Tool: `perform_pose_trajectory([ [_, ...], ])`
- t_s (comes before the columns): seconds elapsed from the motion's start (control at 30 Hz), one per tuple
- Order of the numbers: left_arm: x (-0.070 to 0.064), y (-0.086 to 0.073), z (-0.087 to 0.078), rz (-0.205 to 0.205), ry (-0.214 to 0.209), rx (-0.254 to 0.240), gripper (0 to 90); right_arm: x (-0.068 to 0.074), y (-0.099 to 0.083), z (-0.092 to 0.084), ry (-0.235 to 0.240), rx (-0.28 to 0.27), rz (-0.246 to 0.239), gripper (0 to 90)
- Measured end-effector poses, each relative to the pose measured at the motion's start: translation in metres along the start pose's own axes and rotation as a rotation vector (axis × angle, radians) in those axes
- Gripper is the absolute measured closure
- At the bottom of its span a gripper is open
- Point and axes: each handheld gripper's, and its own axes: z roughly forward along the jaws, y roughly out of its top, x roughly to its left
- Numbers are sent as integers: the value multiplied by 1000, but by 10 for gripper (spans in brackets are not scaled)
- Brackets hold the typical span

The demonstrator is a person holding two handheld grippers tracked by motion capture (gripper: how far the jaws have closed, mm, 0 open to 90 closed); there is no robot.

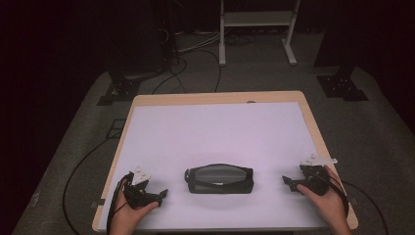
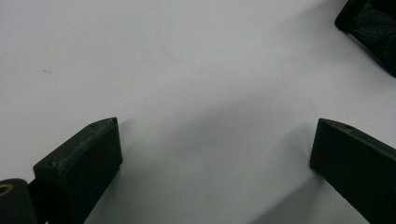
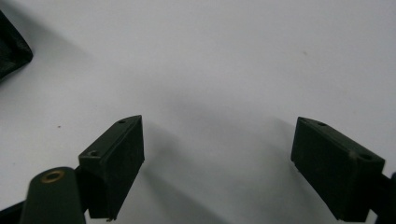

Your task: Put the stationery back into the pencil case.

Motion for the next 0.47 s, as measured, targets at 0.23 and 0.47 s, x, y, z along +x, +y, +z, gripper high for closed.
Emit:
perform_pose_trajectory([
  [0.23,0,0,0,0,0,0,14,-1,-12,-2,-17,-26,-2,157],
  [0.47,-1,0,0,0,-1,0,14,1,-18,-5,-39,-44,12,141],
])
